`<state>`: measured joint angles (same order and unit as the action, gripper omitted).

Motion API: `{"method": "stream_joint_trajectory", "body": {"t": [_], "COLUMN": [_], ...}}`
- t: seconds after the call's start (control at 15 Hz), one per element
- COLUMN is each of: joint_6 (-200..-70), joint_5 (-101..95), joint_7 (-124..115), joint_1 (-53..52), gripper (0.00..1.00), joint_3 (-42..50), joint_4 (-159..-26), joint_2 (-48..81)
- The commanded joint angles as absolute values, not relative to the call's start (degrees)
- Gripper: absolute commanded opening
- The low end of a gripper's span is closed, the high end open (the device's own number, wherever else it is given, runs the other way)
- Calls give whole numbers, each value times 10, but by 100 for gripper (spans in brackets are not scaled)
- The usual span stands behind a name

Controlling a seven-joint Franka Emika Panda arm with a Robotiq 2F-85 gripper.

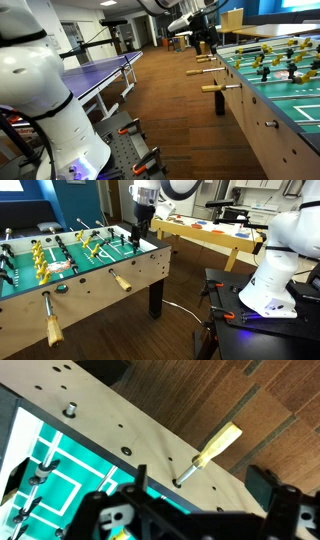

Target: Pull the wooden handle towards you

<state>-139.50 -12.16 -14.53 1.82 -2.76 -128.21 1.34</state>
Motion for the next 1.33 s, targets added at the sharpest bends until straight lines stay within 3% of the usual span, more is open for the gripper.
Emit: {"method": "stream_joint_trajectory", "body": {"t": [0.0, 0.4, 1.27], "joint_6": [-1439, -1503, -1503], "joint_5": [-125, -118, -5], "joint_7": [-270, -466, -399], "joint_1": [-5, -95, -63], "gripper": [100, 100, 100], "joint_3": [-12, 74, 50], "joint_4": [-1186, -1098, -1116], "joint_2": [159, 307, 326]}}
